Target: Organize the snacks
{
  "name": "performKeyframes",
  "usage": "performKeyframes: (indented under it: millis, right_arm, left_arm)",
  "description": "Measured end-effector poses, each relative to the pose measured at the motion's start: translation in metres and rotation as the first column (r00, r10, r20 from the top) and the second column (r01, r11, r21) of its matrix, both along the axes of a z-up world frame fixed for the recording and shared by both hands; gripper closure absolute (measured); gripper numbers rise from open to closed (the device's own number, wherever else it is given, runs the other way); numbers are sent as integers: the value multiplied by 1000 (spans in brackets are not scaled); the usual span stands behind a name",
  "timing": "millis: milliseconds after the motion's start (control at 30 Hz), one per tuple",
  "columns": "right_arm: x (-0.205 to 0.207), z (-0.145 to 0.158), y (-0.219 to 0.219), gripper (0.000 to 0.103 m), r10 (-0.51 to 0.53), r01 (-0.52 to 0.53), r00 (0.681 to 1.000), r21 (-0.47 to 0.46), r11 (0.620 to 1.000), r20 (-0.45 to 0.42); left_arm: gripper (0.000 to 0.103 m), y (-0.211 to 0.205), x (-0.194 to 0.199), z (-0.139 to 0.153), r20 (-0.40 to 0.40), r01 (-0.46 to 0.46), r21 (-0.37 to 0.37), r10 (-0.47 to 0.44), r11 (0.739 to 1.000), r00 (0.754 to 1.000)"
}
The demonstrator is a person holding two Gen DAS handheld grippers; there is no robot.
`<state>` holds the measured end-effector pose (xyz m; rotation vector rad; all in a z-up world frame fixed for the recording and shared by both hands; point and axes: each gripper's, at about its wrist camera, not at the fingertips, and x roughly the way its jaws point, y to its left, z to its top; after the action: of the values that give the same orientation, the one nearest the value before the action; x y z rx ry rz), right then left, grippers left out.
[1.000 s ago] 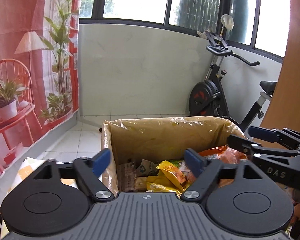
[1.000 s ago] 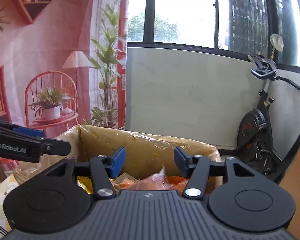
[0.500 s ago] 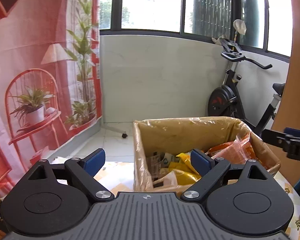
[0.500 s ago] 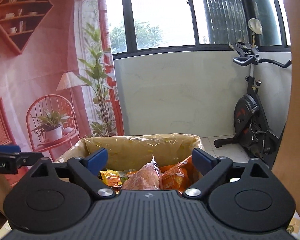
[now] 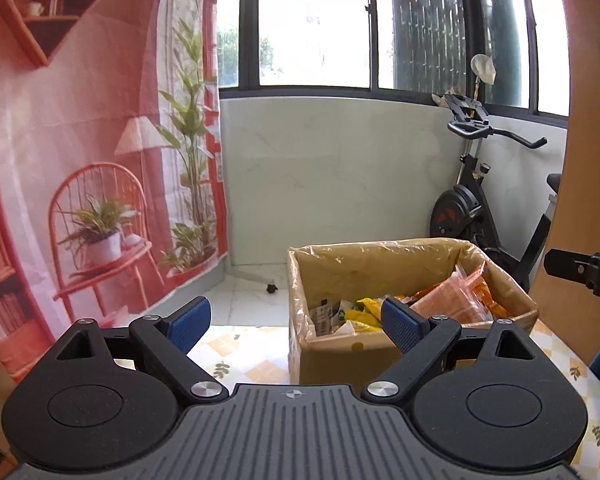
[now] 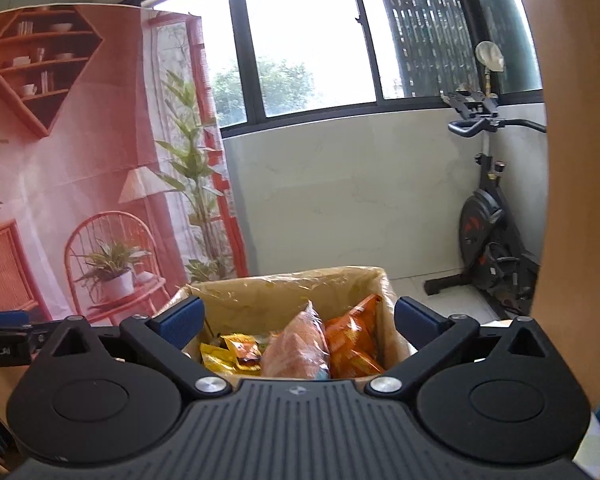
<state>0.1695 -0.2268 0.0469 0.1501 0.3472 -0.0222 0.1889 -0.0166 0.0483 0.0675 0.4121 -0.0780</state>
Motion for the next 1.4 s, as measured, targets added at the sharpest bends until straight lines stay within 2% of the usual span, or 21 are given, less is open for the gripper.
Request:
performKeyframes:
  millis: [133, 667, 1000, 1400]
  right_arm:
    - [-21, 5, 5, 0, -8, 8, 1000, -9, 1000, 3]
    - [-101, 36, 33, 0, 23, -23, 996, -1, 1000, 80]
    - [-124, 54, 29, 0, -1, 1, 993, -1, 1000, 122]
    - [-127, 56, 23, 0, -31, 29, 993, 14, 999, 118]
  left_arm:
    - [10, 2, -16, 6, 0, -5, -24, 5, 1000, 1000]
    - [10, 6, -101, 36, 123, -24, -13, 25, 1000, 992]
    - [10, 6, -113, 47, 158, -29, -30, 33, 999, 987]
    - [10, 13, -113, 44, 140, -38, -50, 45, 998, 989]
